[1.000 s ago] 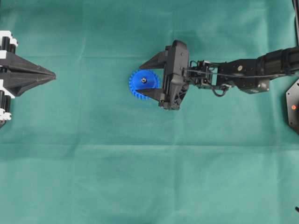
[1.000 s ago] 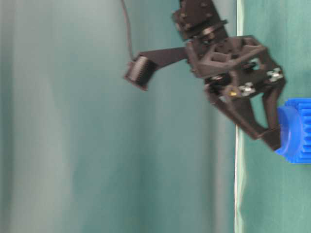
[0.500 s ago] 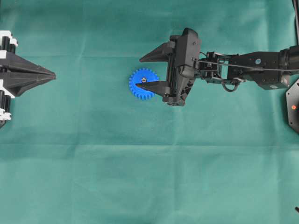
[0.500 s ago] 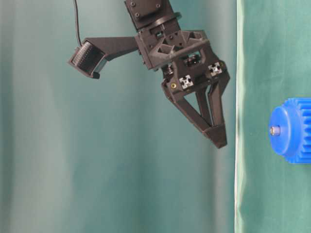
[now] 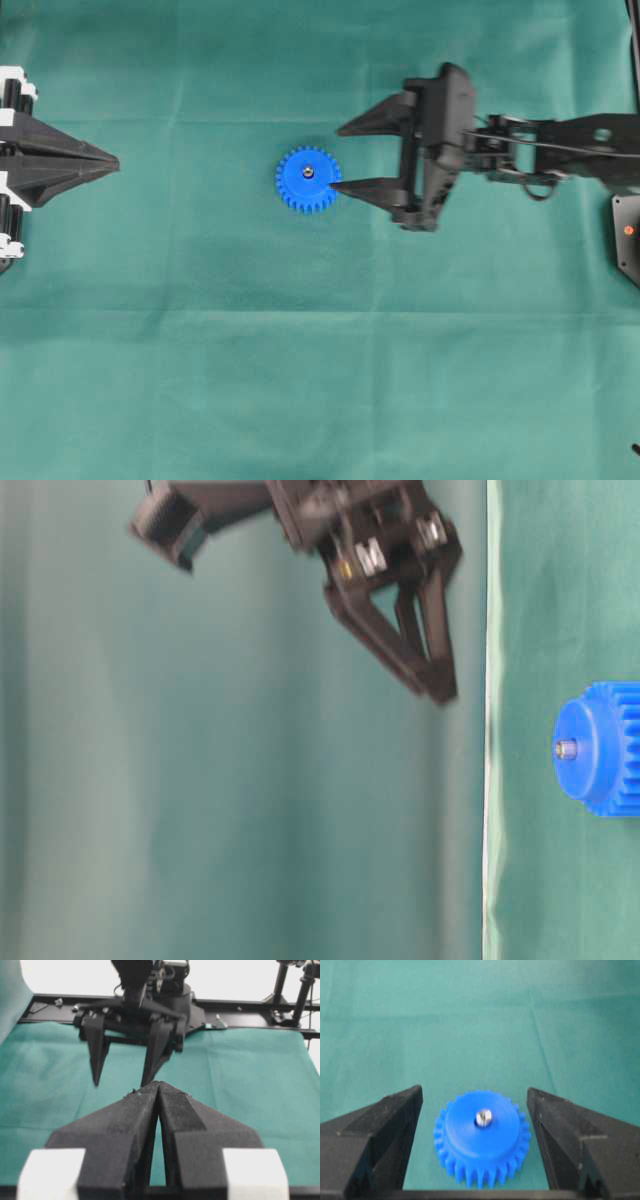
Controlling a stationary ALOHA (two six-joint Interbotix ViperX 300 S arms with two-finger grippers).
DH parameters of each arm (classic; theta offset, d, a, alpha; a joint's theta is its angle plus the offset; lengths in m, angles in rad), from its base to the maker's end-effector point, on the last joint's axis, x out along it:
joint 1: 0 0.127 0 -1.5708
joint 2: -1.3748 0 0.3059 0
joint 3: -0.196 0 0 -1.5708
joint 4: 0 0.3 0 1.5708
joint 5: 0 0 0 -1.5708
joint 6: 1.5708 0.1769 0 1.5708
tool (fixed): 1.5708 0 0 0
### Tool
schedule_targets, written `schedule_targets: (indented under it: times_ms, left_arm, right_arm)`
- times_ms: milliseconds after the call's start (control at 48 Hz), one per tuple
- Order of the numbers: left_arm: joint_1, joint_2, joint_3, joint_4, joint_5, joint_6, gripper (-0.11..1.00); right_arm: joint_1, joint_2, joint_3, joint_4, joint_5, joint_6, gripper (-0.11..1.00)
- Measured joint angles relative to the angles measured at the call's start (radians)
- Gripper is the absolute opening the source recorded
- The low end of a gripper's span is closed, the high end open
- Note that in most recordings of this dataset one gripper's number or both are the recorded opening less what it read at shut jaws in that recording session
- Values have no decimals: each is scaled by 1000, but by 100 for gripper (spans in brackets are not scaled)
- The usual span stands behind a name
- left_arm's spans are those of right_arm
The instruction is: Insert the shaft placed at a random location into the center hole of the medium gear at another random location.
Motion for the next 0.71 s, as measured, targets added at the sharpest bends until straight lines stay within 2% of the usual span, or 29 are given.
schedule_targets:
  times_ms: [417, 709]
  left_arm:
    - [0, -2, 2, 0, 2, 0, 0]
    - [0, -2, 2, 0, 2, 0, 0]
  right_arm:
    - [2, -290, 210, 0, 8, 14, 83]
    - [2, -371, 252, 0, 37, 18, 83]
